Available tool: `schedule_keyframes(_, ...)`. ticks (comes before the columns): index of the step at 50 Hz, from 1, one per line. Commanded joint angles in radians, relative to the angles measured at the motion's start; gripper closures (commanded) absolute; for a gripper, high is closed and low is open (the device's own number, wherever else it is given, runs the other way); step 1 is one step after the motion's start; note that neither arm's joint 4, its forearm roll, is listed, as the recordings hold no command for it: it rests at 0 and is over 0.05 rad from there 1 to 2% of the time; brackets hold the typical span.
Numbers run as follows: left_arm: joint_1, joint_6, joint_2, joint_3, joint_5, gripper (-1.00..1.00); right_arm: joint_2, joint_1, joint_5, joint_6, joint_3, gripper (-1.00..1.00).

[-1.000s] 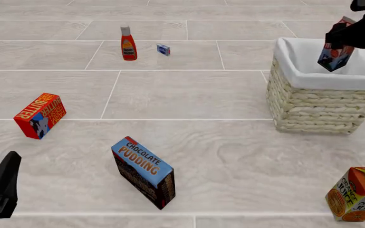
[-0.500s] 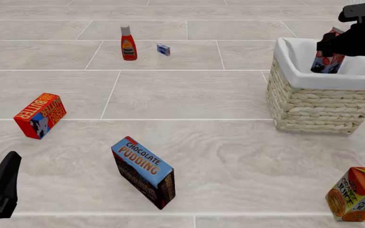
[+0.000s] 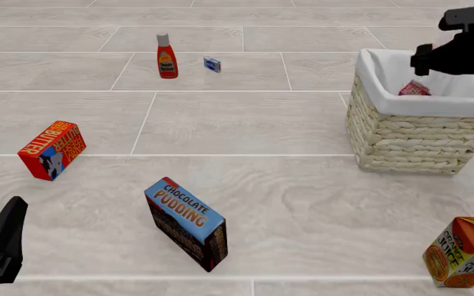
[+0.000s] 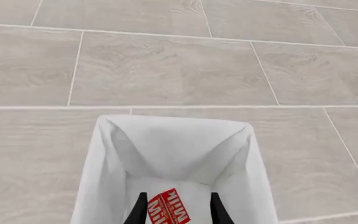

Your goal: Pick the milk and place it in the basket.

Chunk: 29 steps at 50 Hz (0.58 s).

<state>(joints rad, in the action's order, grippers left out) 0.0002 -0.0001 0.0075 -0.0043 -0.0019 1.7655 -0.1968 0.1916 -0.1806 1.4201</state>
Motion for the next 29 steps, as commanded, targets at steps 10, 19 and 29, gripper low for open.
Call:
schedule_keyframes(10,0.000,0.000,0.000,0.000,0.000,-1.00,-0.023,0.007,0.001,0.018,0.007,-1.00)
schedule_keyframes(19,0.000,0.000,0.000,0.000,0.000,-1.00,-0.076,0.020,0.016,0.021,-0.004,-1.00)
schedule_keyframes(29,0.000,0.000,0.000,0.000,0.000,-1.00,-0.146,0.040,0.021,0.021,-0.025,-1.00)
